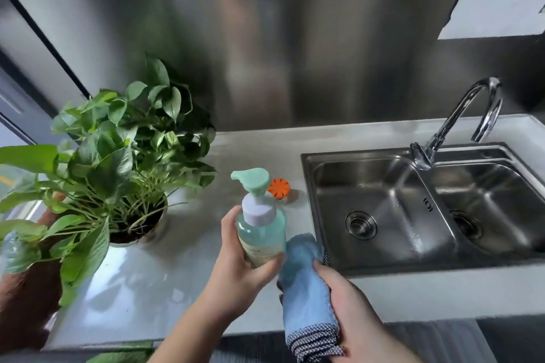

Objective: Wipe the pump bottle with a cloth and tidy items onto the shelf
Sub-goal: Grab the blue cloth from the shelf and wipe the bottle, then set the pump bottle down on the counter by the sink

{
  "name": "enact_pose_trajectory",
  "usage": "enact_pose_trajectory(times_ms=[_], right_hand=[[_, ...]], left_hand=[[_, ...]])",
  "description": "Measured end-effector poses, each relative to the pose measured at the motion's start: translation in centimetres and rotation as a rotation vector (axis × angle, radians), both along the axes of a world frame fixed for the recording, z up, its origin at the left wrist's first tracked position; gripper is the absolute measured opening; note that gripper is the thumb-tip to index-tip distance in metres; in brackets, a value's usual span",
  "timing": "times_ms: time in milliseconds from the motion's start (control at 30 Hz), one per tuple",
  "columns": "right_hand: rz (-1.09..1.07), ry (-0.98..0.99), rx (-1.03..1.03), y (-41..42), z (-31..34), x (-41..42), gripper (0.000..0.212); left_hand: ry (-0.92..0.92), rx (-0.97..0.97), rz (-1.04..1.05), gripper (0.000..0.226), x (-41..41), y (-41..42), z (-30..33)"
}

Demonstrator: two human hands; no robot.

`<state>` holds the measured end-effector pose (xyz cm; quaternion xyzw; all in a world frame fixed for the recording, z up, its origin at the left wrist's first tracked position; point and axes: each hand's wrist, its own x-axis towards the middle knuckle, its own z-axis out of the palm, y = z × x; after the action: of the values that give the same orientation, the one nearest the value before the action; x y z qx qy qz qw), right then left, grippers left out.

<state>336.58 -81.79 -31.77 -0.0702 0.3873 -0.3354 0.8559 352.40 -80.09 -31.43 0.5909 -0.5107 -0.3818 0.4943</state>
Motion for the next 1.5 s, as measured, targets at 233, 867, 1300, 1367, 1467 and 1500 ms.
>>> enact_pose_trajectory(times_ms=[233,867,1300,1367,1467,1500], right_hand=[[0.448,1.009,-1.109,-3.3,-7.7,-1.6,0.036],[0.454,0.956,-1.589,-11.3,-17.9,-4.7,0.015],[0.682,0.674,-1.065,-21.8,-18.3,-3.9,0.079],[0.681,0.659,-1.068,-22.0,-18.5,-4.0,0.079],[0.639,0.742,-1.097,-22.1,-18.4,-4.2,0.081],[0.632,0.782,-1.103,-22.2,-18.3,-4.1,0.083]], left_hand=[[0.083,0.090,0.106,0.075,3.4,-1.7,-2.8],[0.057,0.291,-0.119,0.081,2.8,-11.5,-14.8],[-0.119,0.413,-0.414,0.081,3.4,-19.3,-17.9],[-0.084,0.409,-0.422,0.083,3.3,-20.1,-18.2],[-0.054,0.404,-0.445,0.085,2.9,-20.8,-18.3],[-0.058,0.400,-0.447,0.087,2.7,-20.8,-18.2]])
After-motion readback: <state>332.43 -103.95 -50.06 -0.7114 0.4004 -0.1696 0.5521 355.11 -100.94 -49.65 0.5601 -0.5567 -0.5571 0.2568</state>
